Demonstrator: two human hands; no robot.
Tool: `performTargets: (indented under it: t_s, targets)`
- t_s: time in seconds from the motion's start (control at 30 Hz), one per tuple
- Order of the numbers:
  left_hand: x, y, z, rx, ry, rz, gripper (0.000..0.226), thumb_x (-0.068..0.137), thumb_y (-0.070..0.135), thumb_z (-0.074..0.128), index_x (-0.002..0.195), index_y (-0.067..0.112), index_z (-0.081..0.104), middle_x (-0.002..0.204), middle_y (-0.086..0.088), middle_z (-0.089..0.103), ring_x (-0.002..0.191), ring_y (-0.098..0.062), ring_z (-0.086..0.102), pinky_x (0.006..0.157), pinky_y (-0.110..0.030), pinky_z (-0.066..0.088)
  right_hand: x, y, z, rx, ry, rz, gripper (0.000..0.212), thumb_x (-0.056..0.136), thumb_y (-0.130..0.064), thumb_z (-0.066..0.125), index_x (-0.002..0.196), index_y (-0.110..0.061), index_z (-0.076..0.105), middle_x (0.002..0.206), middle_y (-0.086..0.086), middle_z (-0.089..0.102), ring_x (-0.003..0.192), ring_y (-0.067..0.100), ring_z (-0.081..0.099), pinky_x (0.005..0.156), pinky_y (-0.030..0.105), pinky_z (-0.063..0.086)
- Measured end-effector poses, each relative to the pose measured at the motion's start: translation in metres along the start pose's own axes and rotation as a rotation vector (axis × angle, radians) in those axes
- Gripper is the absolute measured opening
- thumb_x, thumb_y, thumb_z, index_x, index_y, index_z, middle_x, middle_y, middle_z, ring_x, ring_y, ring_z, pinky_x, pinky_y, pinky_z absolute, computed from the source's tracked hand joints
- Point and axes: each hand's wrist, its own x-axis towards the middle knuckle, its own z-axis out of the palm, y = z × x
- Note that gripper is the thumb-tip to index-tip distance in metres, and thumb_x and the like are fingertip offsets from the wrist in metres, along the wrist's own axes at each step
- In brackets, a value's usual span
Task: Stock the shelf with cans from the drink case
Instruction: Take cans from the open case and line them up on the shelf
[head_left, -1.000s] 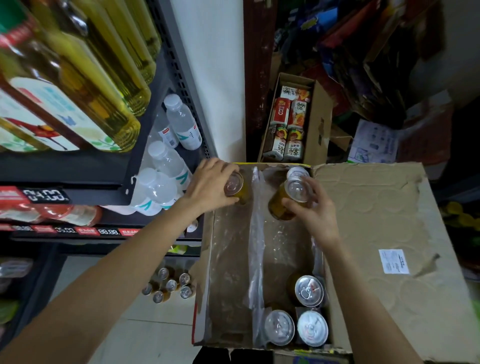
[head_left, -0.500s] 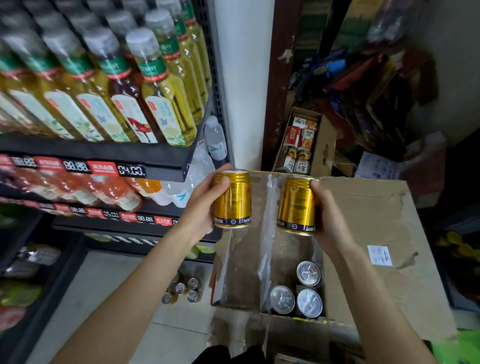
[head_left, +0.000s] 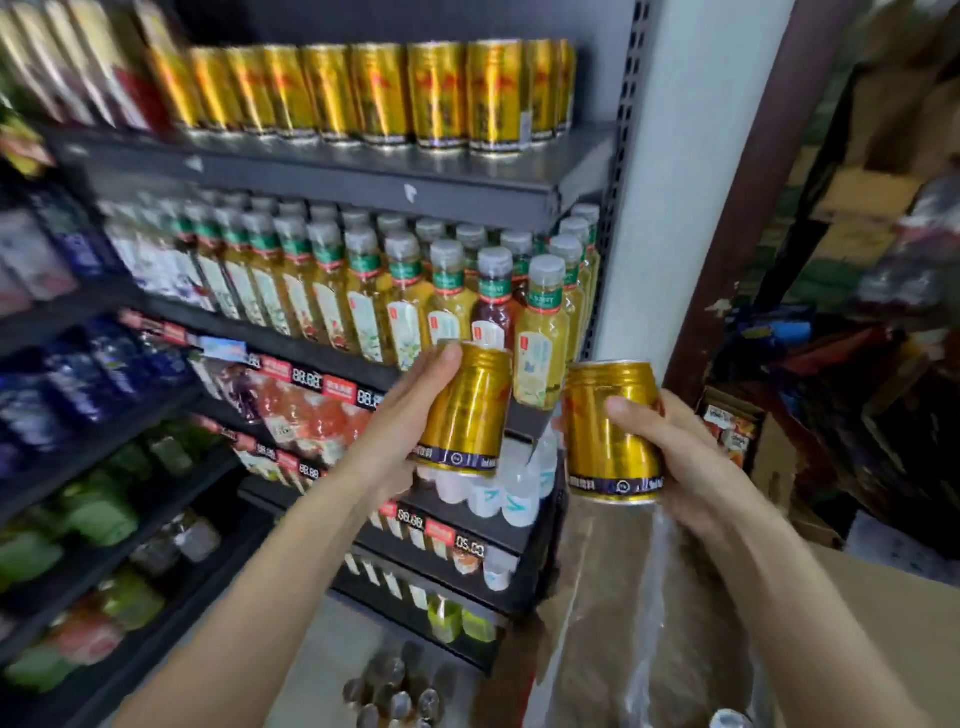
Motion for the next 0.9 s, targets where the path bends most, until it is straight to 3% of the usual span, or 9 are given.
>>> performTargets:
  t_s: [0.13,0.2,0.33,0.47,0.57,0.67,0.73,0.8,0.9]
  targets:
    - [-0.004,0.055,-0.041,-0.021,-0.018,0.163,0.082,0.052,0.056,0.079,0.123,0.022,0.054,0.109,-0.001,0.07,0.093,-0.015,0.069,0.069,-0.029,0.058,0.02,-0.044,0.048,-0.091,-0.08,-0.112,0.087,0.044,-0.051,0.085,0.117,-0.013,0.057,0.099,0.008,0.074,0.091,0.023,0.071,0.07,0.034,0.059]
    - [0.002,0.078,-0.065,-0.015,-0.015,0.261,0.066,0.061,0.041,0.069,0.121,0.018,0.052,0.108,0.0,0.066,0.097,-0.016,0.065,0.076,-0.032,0.057,0.034,-0.061,0.07,-0.102,-0.068,-0.159,0.07,0.056,-0.043,0.077,0.117,-0.014,0.058,0.097,0.005,0.074,0.089,0.021,0.071,0.069,0.033,0.059]
    - [0.027,0.114,-0.129,-0.034,-0.035,0.407,0.053,0.071,0.026,0.058,0.122,0.016,0.049,0.119,-0.006,0.06,0.107,-0.02,0.06,0.087,-0.036,0.051,0.069,-0.09,0.124,-0.057,-0.06,-0.227,0.062,0.063,-0.04,0.08,0.116,-0.016,0.059,0.098,0.005,0.074,0.088,0.02,0.072,0.066,0.03,0.058]
    - [0.061,0.145,-0.207,0.064,0.069,0.556,0.066,0.08,0.033,0.067,0.136,0.015,0.039,0.127,-0.003,0.058,0.108,-0.011,0.061,0.092,-0.031,0.049,0.116,-0.107,0.181,0.026,-0.049,-0.318,0.034,0.07,-0.027,0.067,0.103,-0.019,0.062,0.091,0.0,0.074,0.086,0.017,0.07,0.069,0.033,0.059]
    - [0.088,0.171,-0.261,0.181,0.206,0.688,0.065,0.078,0.036,0.073,0.133,0.023,0.041,0.128,0.002,0.057,0.114,-0.009,0.057,0.096,-0.029,0.046,0.162,-0.114,0.227,0.005,-0.002,-0.379,0.04,0.069,-0.021,0.065,0.108,-0.015,0.06,0.09,-0.001,0.072,0.083,0.015,0.069,0.072,0.033,0.059]
    - [0.12,0.196,-0.312,0.249,0.327,0.771,0.06,0.074,0.034,0.078,0.124,0.032,0.045,0.126,-0.001,0.057,0.112,-0.01,0.057,0.097,-0.032,0.048,0.211,-0.118,0.268,-0.052,0.088,-0.463,0.038,0.073,-0.018,0.069,0.109,-0.015,0.059,0.091,-0.004,0.072,0.088,0.013,0.068,0.083,0.033,0.054]
    - [0.145,0.21,-0.344,0.303,0.388,0.798,0.064,0.061,0.051,0.081,0.116,0.044,0.048,0.127,0.001,0.056,0.116,-0.016,0.055,0.101,-0.042,0.046,0.242,-0.118,0.293,-0.156,0.137,-0.507,0.032,0.075,-0.019,0.073,0.101,-0.023,0.054,0.094,-0.009,0.068,0.089,0.002,0.065,0.082,0.017,0.049]
    - [0.169,0.219,-0.371,0.324,0.398,0.791,0.068,0.052,0.062,0.081,0.11,0.051,0.048,0.128,0.002,0.055,0.119,-0.018,0.053,0.102,-0.046,0.044,0.272,-0.119,0.313,-0.229,0.197,-0.54,0.032,0.079,-0.016,0.073,0.101,-0.025,0.052,0.094,-0.012,0.063,0.081,-0.01,0.06,0.07,0.005,0.045]
    - [0.196,0.228,-0.395,0.289,0.368,0.746,0.078,0.047,0.062,0.081,0.115,0.045,0.048,0.13,0.002,0.054,0.12,-0.018,0.052,0.102,-0.045,0.045,0.314,-0.12,0.338,-0.339,0.28,-0.569,0.058,0.073,-0.025,0.078,0.123,-0.017,0.05,0.108,-0.005,0.064,0.097,0.004,0.061,0.079,0.017,0.048]
